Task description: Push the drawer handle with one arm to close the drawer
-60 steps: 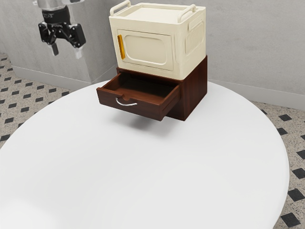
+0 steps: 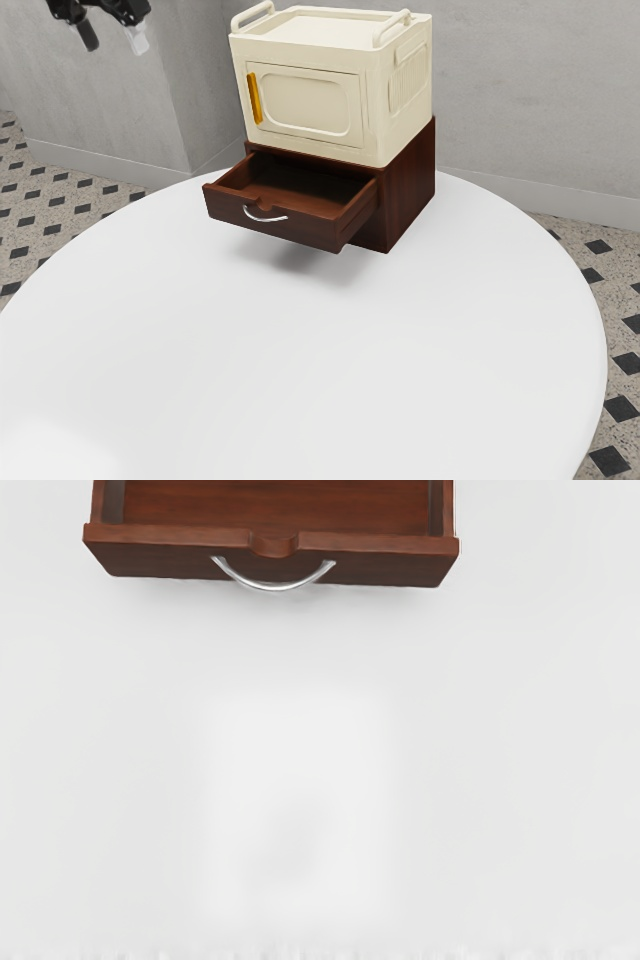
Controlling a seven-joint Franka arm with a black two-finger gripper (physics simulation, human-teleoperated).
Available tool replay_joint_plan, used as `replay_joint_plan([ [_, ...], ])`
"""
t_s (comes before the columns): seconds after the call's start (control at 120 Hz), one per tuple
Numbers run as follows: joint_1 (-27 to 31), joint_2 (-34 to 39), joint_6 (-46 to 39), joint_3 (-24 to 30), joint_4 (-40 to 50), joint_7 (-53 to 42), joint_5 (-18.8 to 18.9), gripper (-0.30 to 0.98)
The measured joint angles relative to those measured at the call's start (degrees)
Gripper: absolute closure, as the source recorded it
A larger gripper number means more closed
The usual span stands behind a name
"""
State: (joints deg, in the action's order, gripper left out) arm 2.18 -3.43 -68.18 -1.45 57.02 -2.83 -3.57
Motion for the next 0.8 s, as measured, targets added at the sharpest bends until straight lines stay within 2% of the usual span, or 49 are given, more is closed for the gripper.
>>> replay_joint_plan([
  [0.117, -0.1, 1.1, 3.0, 1.6, 3.4, 2.1, -0.8, 0.0],
  [0.158, 1.4, 5.4, 2.0, 3.5, 11.8, 2.9, 0.2, 0.0],
  [0.2, 2.3, 13.6, -1.1, 4.5, 26.5, 3.5, 1.0, 0.0],
  [0.25, 2.7, 19.9, -5.6, 5.2, 40.3, 4.2, 1.7, 0.0],
  [0.317, 2.9, 23.2, -12.4, 6.1, 52.6, 5.1, 2.4, 0.03],
  [0.375, 3.1, 23.7, -18.1, 6.4, 58.5, 5.7, 3.0, 0.05],
  [0.517, 3.6, 17.0, -30.1, 6.6, 61.5, 6.4, 4.3, 0.19],
  [0.625, 4.6, 9.3, -37.6, 6.5, 58.3, 6.1, 4.8, 0.37],
  [0.8, 4.0, 3.6, -47.1, 6.2, 55.4, 5.6, 7.2, 0.57],
])
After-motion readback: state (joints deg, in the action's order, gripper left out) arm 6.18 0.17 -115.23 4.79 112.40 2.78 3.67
